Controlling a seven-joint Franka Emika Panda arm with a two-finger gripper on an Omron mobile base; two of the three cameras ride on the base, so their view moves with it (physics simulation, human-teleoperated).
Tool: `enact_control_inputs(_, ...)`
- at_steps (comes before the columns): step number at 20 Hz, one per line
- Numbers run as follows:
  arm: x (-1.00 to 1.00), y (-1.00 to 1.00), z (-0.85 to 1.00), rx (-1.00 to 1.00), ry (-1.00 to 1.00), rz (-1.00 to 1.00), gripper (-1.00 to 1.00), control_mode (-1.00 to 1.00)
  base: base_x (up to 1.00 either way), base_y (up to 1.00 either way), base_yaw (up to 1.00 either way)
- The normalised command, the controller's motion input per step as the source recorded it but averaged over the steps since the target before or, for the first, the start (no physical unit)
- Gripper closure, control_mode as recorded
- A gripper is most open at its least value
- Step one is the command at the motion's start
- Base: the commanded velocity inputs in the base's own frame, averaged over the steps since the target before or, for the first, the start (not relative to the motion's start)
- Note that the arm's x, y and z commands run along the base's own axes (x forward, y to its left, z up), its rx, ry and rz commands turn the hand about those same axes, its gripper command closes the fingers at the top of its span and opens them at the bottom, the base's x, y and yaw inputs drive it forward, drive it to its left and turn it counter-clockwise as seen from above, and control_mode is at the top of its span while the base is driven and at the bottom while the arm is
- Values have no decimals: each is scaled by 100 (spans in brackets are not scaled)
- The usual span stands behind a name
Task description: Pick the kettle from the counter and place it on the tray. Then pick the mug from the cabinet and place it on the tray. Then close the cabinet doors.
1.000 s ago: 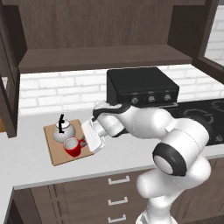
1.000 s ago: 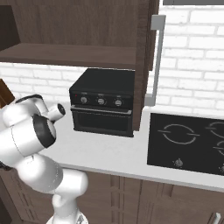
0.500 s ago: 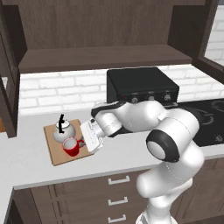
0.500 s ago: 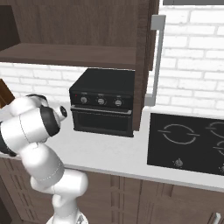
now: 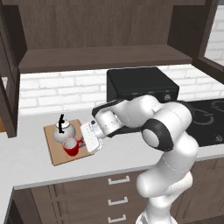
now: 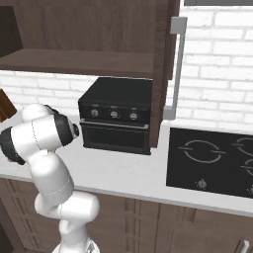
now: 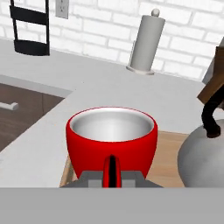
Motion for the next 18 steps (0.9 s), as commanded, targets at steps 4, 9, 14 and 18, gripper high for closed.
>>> enact_control_inputs(4, 20, 5, -17, 1, 0, 0, 100, -100, 0, 0, 0)
enact_control_inputs(9, 22, 8, -17, 1, 0, 0, 100, -100, 0, 0, 0)
enact_control_inputs(14, 14, 10, -21, 0, 0, 0, 100, -100, 0, 0, 0)
enact_control_inputs(18, 0, 6, -22, 0, 0, 0, -100, -100, 0, 0, 0)
